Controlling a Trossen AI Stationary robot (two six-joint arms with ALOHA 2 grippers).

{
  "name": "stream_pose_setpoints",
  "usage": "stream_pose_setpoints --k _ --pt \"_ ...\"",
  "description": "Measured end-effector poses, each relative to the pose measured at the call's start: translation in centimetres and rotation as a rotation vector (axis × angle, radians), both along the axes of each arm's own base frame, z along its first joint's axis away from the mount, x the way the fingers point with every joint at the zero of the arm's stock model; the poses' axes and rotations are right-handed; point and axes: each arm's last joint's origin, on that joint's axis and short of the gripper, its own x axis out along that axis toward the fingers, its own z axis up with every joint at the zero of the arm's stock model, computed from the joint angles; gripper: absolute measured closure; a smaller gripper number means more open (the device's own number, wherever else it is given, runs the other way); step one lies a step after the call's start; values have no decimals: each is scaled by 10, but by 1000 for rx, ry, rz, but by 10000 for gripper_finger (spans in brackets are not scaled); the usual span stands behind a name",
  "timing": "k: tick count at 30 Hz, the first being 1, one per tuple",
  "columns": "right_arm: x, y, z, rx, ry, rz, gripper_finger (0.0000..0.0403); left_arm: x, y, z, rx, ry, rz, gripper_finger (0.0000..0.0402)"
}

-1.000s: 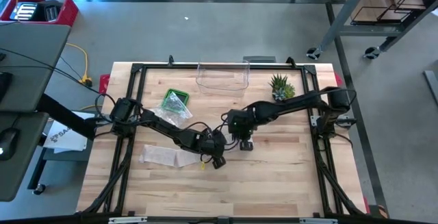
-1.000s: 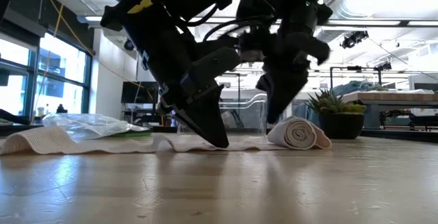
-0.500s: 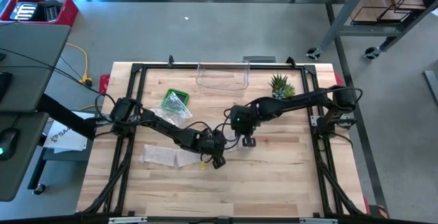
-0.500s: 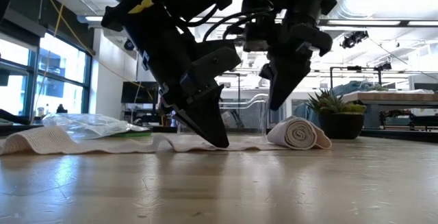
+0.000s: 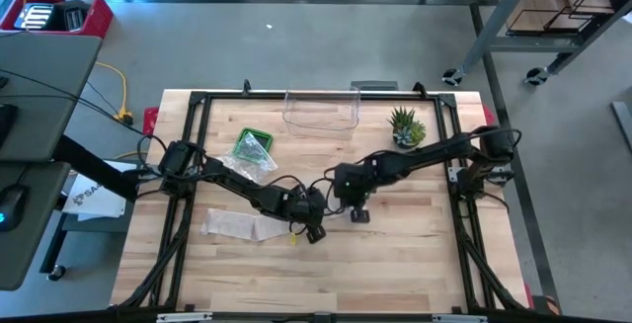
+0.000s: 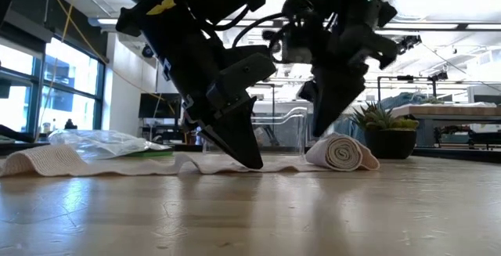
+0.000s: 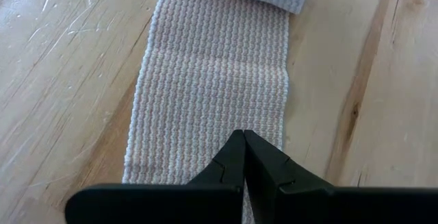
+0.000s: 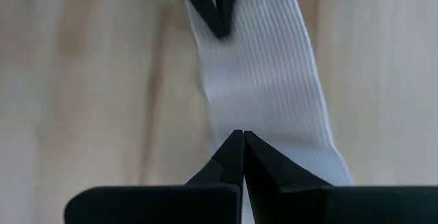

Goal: Roll bandage
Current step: Roll the bandage

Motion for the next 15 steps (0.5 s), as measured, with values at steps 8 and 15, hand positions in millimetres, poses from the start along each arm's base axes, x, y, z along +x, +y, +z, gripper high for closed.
stream_pose_setpoints --k 8,15 --pt "8 18 -21 -42 -18 -57 403 0 0 0 -1 0 1 402" --pt "13 8 -31 -26 0 -150 403 0 0 0 -6 0 8 402"
